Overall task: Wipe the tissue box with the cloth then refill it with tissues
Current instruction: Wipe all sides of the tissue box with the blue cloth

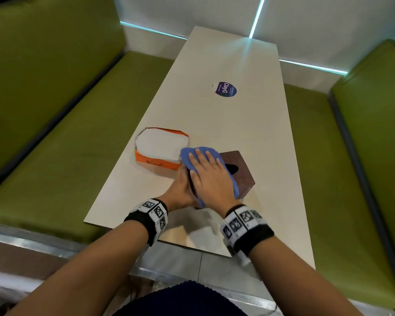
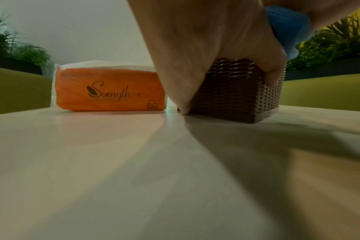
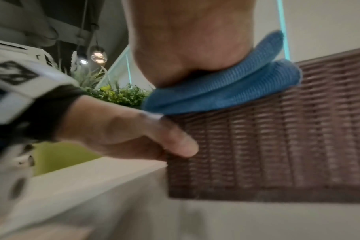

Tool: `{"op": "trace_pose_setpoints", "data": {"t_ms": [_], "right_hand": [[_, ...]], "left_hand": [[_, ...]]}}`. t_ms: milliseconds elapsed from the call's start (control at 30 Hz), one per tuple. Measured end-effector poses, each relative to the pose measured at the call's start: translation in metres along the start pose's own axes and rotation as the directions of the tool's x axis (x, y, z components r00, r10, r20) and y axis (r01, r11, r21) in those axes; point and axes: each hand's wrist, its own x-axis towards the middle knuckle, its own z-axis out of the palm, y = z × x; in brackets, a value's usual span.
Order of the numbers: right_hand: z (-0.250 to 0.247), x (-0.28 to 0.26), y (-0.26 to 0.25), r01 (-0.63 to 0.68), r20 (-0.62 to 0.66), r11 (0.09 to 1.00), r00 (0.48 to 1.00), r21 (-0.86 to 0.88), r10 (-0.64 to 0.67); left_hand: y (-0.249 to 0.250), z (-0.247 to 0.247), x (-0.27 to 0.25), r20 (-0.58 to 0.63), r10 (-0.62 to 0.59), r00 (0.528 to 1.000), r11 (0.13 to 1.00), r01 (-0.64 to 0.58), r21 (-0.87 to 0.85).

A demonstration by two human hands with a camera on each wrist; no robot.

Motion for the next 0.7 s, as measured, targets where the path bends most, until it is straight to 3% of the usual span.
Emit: {"op": "trace_pose_setpoints", "data": {"t_ms": [167, 367, 567, 700], "right_hand": [[-0.008, 0.033, 0.007, -0.062, 0.008, 0.998, 0.998, -0.026, 0.062], [0.012, -0.024, -0.012, -0.016, -0.018, 1.000, 1.000, -0.018, 0.015], [0.004, 0.013, -0.004, -0.023, 0.006, 0.999, 1.000, -0.024, 0.023], [-0.007, -0.002, 0.041, -0.181, -0.054, 0.984, 0.982, -0.004, 0.180]], "left_hand": [[0.006, 0.000, -0.002, -0.015, -0.056, 0.998, 0.998, 0.055, -0.032], [0.003, 0.000, -0.004, 0.047, -0.101, 0.994, 0.993, 0.104, -0.060], [0.005, -0.001, 0.001, 0.023, -0.050, 0.998, 0.997, 0.051, -0.064], [0.004, -0.004, 0.000, 0.061, -0.094, 0.994, 0.994, 0.097, -0.042]]}}
